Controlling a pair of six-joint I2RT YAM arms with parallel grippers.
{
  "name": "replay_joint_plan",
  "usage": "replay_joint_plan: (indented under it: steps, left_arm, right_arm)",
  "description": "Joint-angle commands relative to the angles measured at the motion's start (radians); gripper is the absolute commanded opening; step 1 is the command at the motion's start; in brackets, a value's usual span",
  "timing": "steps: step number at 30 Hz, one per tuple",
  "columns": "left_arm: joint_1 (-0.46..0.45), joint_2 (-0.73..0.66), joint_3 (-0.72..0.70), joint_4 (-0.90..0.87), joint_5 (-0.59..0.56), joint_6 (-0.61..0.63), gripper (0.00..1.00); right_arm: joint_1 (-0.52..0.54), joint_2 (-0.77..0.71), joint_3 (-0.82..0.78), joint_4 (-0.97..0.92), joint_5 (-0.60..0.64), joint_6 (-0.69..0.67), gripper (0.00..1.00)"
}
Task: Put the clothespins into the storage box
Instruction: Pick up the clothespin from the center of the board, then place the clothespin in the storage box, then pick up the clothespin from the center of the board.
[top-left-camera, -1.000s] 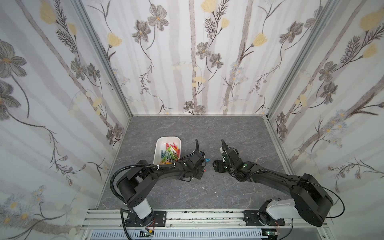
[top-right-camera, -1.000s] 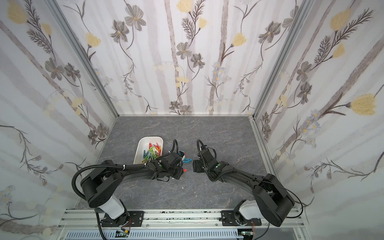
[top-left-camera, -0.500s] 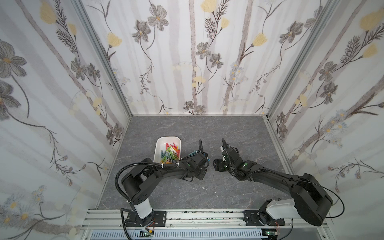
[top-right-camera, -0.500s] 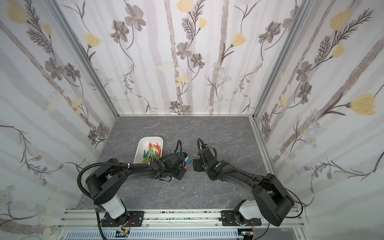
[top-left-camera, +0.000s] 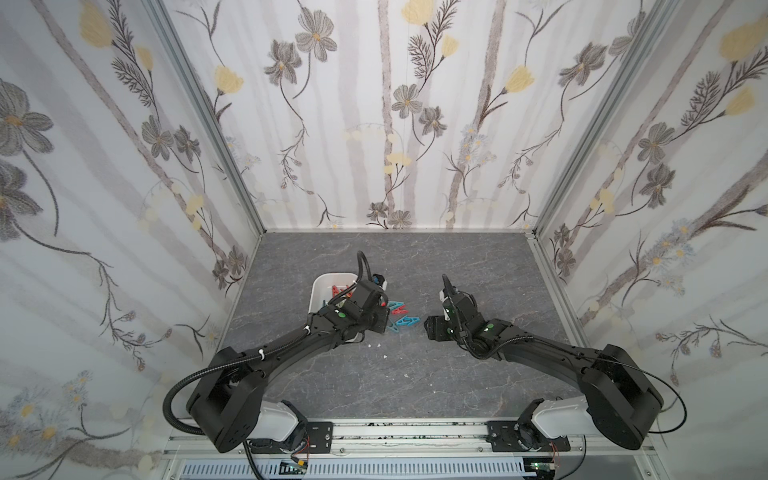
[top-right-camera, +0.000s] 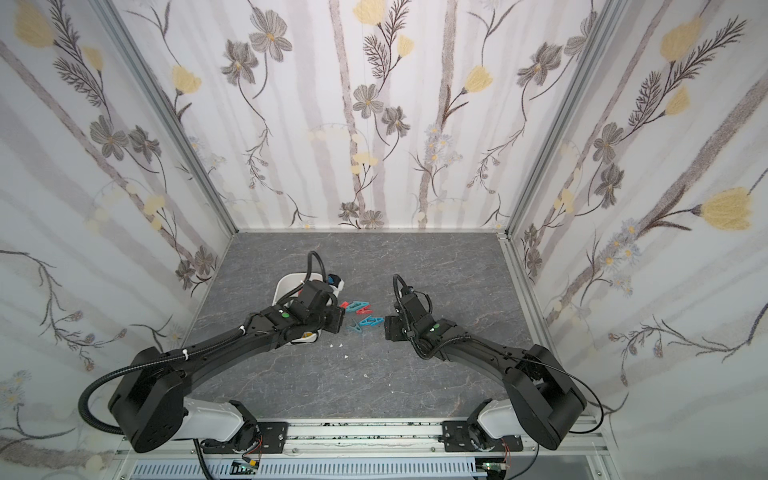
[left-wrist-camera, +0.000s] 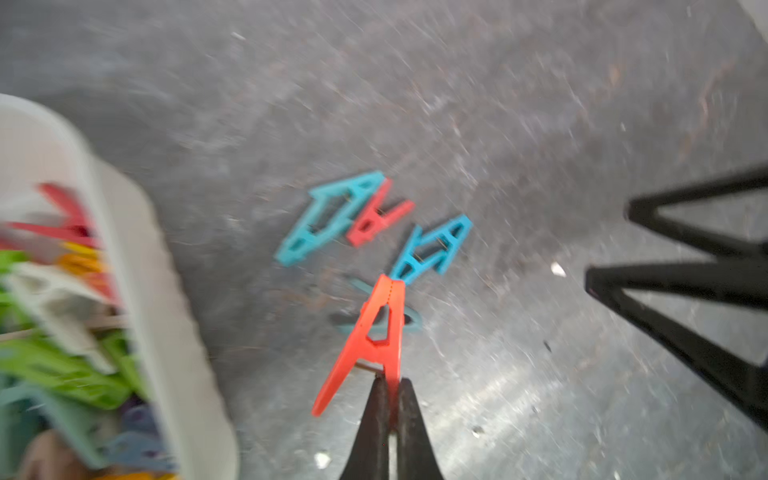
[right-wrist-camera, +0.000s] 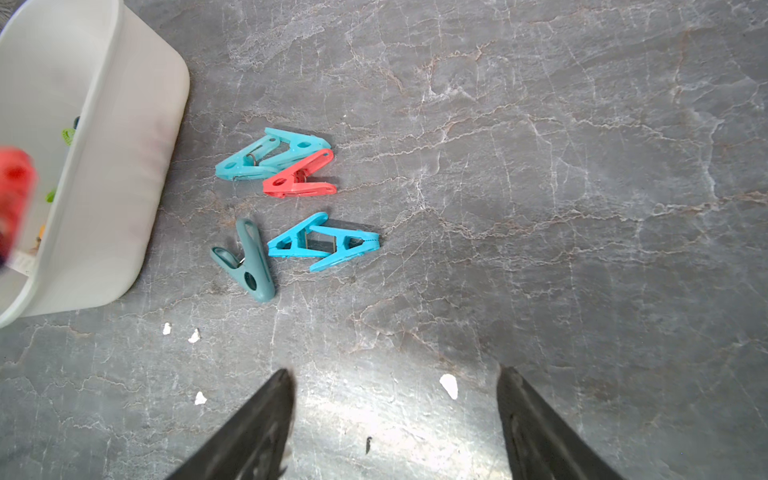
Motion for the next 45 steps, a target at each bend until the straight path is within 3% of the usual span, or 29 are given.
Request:
replay_joint_plan:
  steps: [1,6,10,20,22,26,29,35,45]
  left_arm:
    - [0.123,-0.058,-0.034,-0.016,-0.065,-0.046,0.03]
    - [0.295,-0.068,-0.064,0.047,-0.104,-0.068,0.03]
    - [0.378,-0.010,-0.048,0.108,-0.122,-0.070,0.04]
    - [0.421,0.179,0.048,0.161,-0.144,-0.044,0.07]
    - [0.428,0.204,0.059,0.160,-0.149,-0.036,0.12]
    - [0.427,0.209,0.075,0.144,-0.150,-0.036,0.30]
    - [0.424,0.173,0.073,0.134,-0.142,-0.046,0.36]
    - [0.320,0.068,0.065,0.079,-0.131,-0.076,0.37]
    - [-0.023,-0.011,-0.011,0.031,-0.166,-0.249,0.39]
  right_arm:
    - [0.003,0.013,0.020,0.032,-0.012,0.002,0.77]
    - [0.021,0.045,0.085,0.032,0.001,-0.012,0.77]
    - [0.057,0.134,0.199,0.006,0.042,-0.056,0.77]
    - [0.142,0.365,0.530,-0.020,0.037,-0.102,0.77]
    - [0.150,0.392,0.570,-0.030,0.030,-0.107,0.77]
    - [0.150,0.405,0.582,-0.032,0.023,-0.111,0.77]
    - [0.150,0.395,0.565,-0.036,0.032,-0.116,0.77]
    - [0.135,0.317,0.463,-0.033,0.046,-0.111,0.77]
    - [0.130,0.066,0.190,-0.104,0.106,-0.121,0.77]
